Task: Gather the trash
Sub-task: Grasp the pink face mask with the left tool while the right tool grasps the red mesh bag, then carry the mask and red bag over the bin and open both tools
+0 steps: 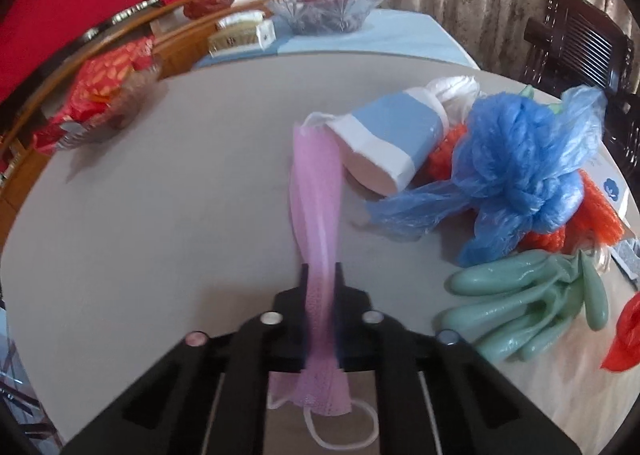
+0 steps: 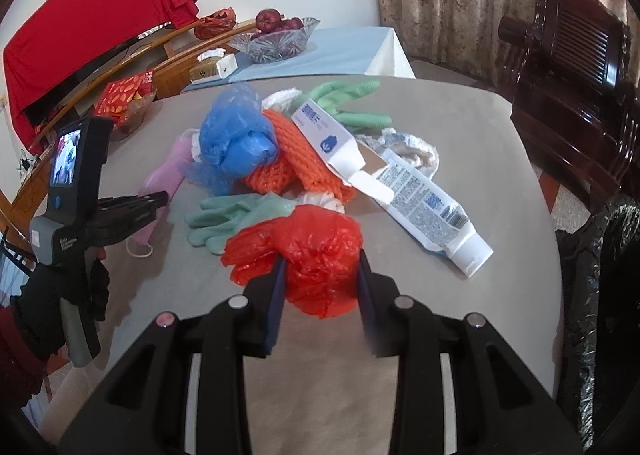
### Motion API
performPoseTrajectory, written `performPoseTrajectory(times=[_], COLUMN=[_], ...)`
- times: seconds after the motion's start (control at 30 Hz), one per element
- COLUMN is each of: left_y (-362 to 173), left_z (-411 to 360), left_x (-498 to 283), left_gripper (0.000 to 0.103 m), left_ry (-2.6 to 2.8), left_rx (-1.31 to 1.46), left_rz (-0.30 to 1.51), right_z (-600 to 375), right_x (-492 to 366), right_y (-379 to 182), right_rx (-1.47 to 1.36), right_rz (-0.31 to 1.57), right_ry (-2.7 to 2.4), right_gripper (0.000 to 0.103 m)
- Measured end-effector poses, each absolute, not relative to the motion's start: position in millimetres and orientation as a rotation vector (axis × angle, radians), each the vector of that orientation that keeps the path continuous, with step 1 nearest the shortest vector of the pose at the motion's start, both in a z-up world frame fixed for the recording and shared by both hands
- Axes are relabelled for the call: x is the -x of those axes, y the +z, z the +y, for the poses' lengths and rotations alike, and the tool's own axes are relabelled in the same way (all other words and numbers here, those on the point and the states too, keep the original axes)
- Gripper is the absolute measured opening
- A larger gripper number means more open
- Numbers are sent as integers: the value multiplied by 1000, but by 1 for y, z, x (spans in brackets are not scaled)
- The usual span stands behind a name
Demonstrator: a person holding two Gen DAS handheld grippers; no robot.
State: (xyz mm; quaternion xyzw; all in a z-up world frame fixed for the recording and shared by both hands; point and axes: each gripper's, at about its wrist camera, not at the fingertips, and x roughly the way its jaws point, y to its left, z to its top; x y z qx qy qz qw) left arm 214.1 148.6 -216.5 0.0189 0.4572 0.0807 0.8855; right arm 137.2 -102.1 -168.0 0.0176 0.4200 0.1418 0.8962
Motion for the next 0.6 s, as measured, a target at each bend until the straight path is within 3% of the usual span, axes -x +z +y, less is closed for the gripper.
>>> performPoseTrajectory(times=[0.3,0.6], left_y=[-149,-114], left_z=[142,49], left_x=[-144,-117], left_gripper=[3,2], left_ry=[159,-96], left_rx=[-61,-73], left_rz=[822,813], right_z=[-112,-170], right_x=[-116,-84], right_y=[-135,-101], right_rx=[-77,-127], right_rz=[798,740], right_ry=[299,156], right_gripper=[32,32])
